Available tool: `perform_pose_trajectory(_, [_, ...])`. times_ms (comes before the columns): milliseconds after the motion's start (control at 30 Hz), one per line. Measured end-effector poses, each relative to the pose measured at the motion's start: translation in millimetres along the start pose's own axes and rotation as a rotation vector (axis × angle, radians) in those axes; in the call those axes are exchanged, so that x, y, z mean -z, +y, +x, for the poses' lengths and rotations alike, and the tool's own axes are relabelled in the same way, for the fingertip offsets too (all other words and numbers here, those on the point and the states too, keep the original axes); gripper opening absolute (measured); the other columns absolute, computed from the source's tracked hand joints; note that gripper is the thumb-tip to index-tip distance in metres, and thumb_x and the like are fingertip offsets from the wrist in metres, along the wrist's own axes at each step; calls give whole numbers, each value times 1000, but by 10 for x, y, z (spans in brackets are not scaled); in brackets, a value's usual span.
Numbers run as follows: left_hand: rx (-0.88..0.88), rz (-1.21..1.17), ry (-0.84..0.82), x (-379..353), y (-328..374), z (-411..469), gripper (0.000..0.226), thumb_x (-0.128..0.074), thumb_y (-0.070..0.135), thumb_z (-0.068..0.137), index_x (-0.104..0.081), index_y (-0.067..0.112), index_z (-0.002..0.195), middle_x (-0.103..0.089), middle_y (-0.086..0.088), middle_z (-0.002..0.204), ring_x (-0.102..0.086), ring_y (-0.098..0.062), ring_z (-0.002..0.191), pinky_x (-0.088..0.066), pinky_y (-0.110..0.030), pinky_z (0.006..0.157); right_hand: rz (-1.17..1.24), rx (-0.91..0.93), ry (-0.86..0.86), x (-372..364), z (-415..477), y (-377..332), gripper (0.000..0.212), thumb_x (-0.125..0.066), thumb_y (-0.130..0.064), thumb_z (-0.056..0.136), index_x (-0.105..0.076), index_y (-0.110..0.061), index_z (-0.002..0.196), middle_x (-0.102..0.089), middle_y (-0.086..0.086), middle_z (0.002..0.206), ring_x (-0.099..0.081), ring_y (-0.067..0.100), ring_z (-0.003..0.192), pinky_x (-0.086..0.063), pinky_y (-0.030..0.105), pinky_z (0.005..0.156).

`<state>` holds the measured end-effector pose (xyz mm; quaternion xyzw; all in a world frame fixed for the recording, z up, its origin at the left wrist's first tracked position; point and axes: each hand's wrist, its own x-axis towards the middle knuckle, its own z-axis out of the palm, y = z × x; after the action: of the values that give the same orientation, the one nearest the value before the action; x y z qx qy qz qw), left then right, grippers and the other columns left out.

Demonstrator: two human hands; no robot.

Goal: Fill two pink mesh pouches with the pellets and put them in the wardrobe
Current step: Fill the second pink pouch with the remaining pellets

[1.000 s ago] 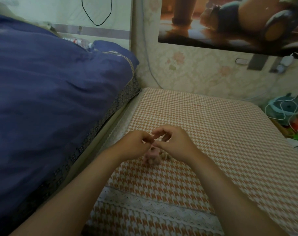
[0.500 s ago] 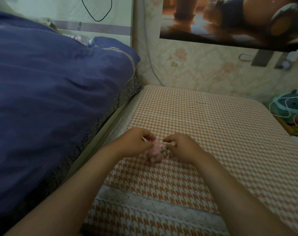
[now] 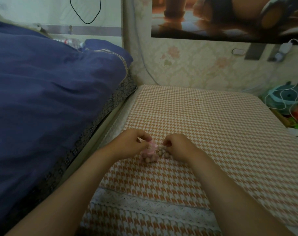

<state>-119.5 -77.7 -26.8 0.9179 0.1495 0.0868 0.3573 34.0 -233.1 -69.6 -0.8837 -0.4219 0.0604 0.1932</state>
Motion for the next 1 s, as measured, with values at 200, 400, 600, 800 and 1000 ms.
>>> perform_pose_trajectory(200, [-2, -4, -2, 9, -27, -1, 19, -64, 24, 91, -71, 27, 108, -63, 21, 88, -61, 0, 74, -51, -20, 66, 241, 29, 197, 237, -14, -219, 14, -72, -30, 89, -75, -25, 102, -71, -11, 94, -61, 0, 82, -49, 19, 78])
perform_pose_trajectory(400, [-10, 3, -13, 2, -41, 12, 22, -62, 22, 92, -70, 24, 112, -64, 19, 90, -59, 4, 71, -46, -16, 64, 232, 144, 183, 392, -189, -478, 15, -71, -42, 85, -74, -34, 98, -69, -20, 86, -58, -5, 72, -52, 23, 70])
perform_pose_trajectory(600, [-26, -33, -20, -7, -46, -7, 24, -63, 31, 92, -71, 26, 113, -70, 16, 94, -61, 10, 68, -42, -11, 60, 212, 182, 96, 284, -236, -522, 18, -69, -41, 89, -75, -36, 105, -69, -19, 93, -59, -4, 77, -54, 29, 76])
perform_pose_trajectory(800, [-23, 13, -11, -2, -76, 12, 23, -63, 24, 90, -70, 25, 113, -68, 14, 105, -59, 7, 81, -43, -11, 70, 136, 66, 84, 307, -222, -396, 15, -63, -33, 93, -73, -35, 105, -69, -18, 102, -61, 0, 89, -52, 28, 82])
perform_pose_trajectory(1000, [-31, 31, -10, -5, -50, 25, 26, -62, 22, 91, -70, 22, 116, -64, 15, 104, -57, 9, 80, -42, -10, 68, -99, -69, -133, 250, -246, -247, 9, -68, -36, 80, -69, -37, 89, -66, -14, 90, -64, 9, 88, -55, 32, 81])
